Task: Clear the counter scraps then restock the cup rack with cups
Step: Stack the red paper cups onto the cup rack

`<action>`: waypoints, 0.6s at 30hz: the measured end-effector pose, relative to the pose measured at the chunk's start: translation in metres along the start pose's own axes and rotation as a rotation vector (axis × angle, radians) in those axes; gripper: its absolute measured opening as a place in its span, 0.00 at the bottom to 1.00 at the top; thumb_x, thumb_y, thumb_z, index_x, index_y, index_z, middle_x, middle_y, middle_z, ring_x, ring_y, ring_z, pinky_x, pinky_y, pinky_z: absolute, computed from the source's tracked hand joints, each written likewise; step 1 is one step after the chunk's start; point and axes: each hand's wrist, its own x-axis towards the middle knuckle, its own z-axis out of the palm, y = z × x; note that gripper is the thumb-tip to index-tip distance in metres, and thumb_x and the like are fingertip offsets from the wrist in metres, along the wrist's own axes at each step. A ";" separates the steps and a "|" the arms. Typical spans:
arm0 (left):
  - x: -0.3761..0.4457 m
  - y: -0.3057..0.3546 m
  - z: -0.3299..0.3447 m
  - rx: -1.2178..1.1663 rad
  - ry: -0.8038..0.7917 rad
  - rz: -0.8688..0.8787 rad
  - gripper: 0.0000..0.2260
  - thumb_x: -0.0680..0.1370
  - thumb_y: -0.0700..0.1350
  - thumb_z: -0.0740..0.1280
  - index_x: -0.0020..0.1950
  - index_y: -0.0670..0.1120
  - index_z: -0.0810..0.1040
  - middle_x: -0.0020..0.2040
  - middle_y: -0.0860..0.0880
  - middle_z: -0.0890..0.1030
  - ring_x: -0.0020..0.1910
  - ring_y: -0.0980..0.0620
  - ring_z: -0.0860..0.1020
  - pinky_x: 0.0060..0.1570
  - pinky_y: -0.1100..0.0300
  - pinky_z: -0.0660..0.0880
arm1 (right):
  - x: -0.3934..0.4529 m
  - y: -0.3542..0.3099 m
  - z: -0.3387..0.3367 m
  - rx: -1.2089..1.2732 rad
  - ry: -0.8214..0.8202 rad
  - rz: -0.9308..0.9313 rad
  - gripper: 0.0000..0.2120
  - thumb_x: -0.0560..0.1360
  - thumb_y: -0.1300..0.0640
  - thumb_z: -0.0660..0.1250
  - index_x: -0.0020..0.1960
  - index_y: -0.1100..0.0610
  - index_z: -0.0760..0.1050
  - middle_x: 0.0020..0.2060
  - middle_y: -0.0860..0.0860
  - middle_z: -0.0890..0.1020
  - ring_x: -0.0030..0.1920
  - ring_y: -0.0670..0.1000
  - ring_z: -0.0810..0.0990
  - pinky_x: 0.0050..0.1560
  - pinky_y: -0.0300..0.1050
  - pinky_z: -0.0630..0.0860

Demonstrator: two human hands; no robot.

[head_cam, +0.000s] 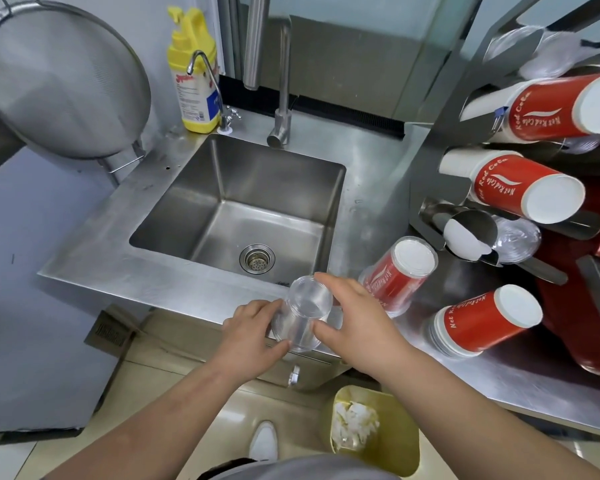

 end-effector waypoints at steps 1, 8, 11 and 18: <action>0.000 0.000 -0.001 0.005 -0.006 0.001 0.31 0.70 0.59 0.70 0.72 0.58 0.67 0.63 0.57 0.72 0.61 0.50 0.70 0.59 0.54 0.66 | 0.000 0.000 -0.001 -0.001 -0.010 0.007 0.33 0.73 0.54 0.70 0.75 0.44 0.61 0.68 0.47 0.70 0.65 0.46 0.71 0.58 0.32 0.62; -0.001 0.001 -0.007 0.017 -0.042 0.000 0.32 0.68 0.61 0.67 0.72 0.57 0.68 0.62 0.56 0.72 0.60 0.50 0.70 0.60 0.54 0.68 | 0.001 0.003 -0.006 -0.032 -0.052 0.002 0.33 0.73 0.54 0.68 0.75 0.42 0.60 0.67 0.49 0.71 0.63 0.48 0.73 0.57 0.34 0.65; 0.000 0.002 -0.011 0.006 -0.056 0.013 0.33 0.68 0.60 0.66 0.73 0.56 0.68 0.59 0.55 0.72 0.57 0.50 0.70 0.61 0.54 0.69 | 0.001 0.003 -0.009 -0.041 -0.072 -0.007 0.34 0.73 0.54 0.68 0.76 0.43 0.59 0.68 0.49 0.69 0.65 0.47 0.72 0.59 0.32 0.63; 0.007 0.006 -0.040 -0.121 -0.020 0.052 0.22 0.73 0.50 0.70 0.67 0.52 0.76 0.57 0.55 0.76 0.50 0.61 0.76 0.53 0.73 0.69 | 0.000 0.002 -0.038 -0.061 -0.075 -0.019 0.28 0.74 0.52 0.69 0.73 0.48 0.66 0.67 0.49 0.71 0.65 0.48 0.71 0.63 0.34 0.64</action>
